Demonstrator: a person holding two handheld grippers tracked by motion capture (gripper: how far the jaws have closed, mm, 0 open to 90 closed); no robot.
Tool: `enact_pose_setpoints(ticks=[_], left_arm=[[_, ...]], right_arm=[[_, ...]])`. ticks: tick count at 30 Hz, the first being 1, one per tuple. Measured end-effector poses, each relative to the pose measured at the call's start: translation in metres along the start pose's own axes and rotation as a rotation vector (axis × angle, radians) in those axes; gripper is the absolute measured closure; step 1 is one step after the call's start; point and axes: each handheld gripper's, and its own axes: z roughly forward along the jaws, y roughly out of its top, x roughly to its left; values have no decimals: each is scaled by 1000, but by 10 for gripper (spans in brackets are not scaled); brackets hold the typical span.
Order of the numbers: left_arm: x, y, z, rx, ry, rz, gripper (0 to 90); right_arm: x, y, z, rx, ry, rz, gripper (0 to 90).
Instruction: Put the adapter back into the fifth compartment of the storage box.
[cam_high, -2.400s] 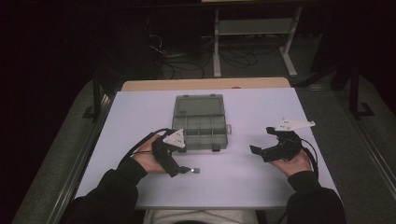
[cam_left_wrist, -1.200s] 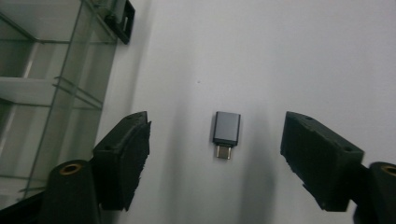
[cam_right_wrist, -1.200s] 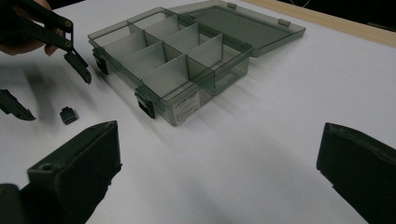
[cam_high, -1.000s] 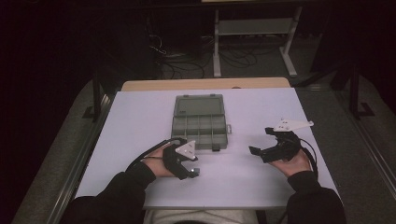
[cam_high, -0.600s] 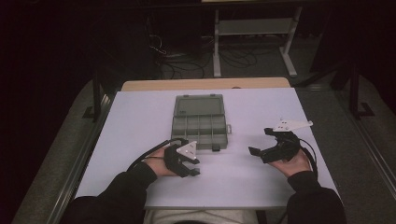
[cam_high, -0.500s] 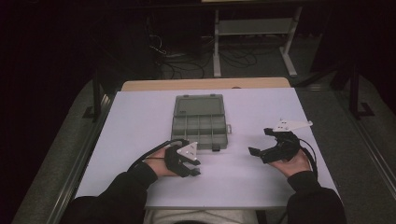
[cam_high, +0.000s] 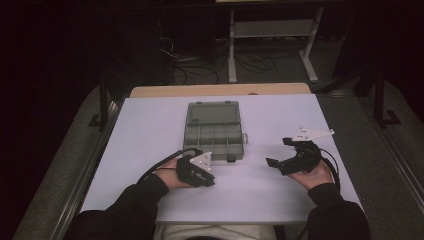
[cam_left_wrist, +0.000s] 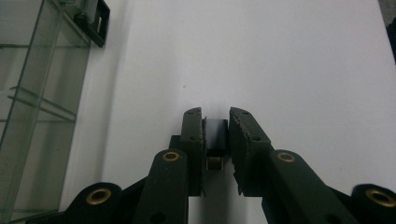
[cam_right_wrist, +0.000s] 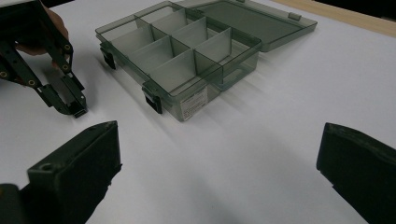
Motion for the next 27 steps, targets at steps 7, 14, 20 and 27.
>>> enact_pose_setpoints(ticks=[7,14,20,27], left_arm=[[-2,2,-3,6,-7,0,759],[-4,6,-11,-24,-19,5,759],[-5,9,-17,-39,-29,7,759],[-2,11,-29,-51,-18,7,759]], right_arm=[[0,0,0,0,2,0,0],[0,0,0,5,2,1,0],[-1,-1,0,7,2,2,0],[-1,-1,0,5,3,3,0]])
